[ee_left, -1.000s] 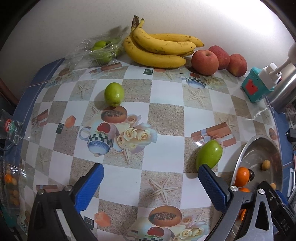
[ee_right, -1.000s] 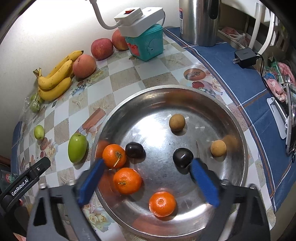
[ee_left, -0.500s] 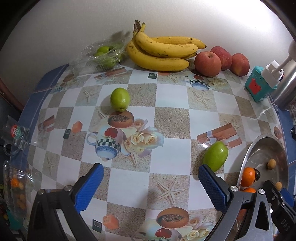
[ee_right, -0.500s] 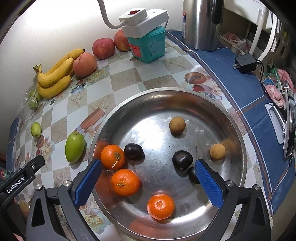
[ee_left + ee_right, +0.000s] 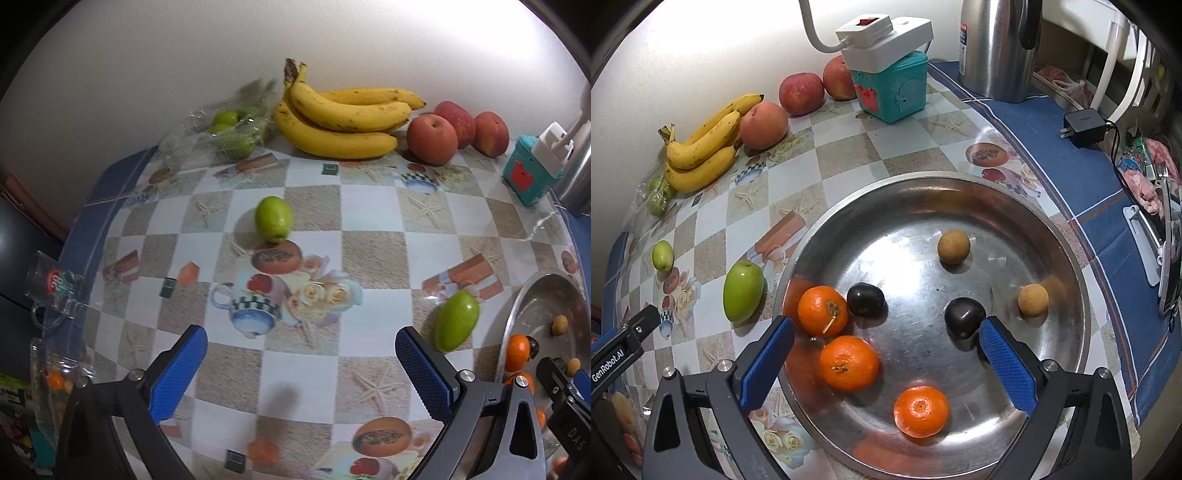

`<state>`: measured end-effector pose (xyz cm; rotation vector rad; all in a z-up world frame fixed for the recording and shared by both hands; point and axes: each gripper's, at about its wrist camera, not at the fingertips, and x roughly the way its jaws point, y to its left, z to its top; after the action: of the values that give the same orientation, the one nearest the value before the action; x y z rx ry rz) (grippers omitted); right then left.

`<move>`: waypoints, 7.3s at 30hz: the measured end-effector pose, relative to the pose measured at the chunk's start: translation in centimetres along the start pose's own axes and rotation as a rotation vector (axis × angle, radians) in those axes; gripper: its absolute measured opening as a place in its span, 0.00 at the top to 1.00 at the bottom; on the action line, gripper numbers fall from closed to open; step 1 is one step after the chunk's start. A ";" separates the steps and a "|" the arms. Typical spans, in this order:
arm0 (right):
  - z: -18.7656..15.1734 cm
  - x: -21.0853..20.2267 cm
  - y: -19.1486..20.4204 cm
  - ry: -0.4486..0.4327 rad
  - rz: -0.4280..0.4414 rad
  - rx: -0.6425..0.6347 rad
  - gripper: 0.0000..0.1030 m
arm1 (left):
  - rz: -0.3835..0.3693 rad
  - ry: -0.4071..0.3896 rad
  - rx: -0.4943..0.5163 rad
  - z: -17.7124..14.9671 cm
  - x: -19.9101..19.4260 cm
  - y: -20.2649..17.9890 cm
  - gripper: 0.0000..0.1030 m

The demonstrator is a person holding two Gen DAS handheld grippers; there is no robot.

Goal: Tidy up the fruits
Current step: 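Withdraw both tools from the tray toward the green mangoes, then grasp a large green mango on the table with the right gripper, then grasp the other green mango with the left gripper while the right holds its mango, then carry both green mangoes over the steel tray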

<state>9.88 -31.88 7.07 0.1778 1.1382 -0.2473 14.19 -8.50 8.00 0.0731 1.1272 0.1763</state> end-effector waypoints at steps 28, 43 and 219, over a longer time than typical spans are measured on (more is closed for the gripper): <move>-0.3 0.5 9.1 0.007 0.182 -0.152 0.03 | 0.071 0.015 -0.160 0.4 0.8 8.3 0.00; 1.3 1.9 11.8 0.009 0.218 -0.155 0.03 | 0.054 0.009 -0.196 1.4 2.1 9.7 0.00; -6.7 -1.4 -7.0 0.044 0.065 0.174 0.60 | -0.590 0.076 0.077 -8.1 -3.4 -13.5 0.59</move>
<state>1.50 -36.64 5.54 0.3747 1.1525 -0.2856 6.87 -22.69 5.62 -0.1992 1.1864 -0.3928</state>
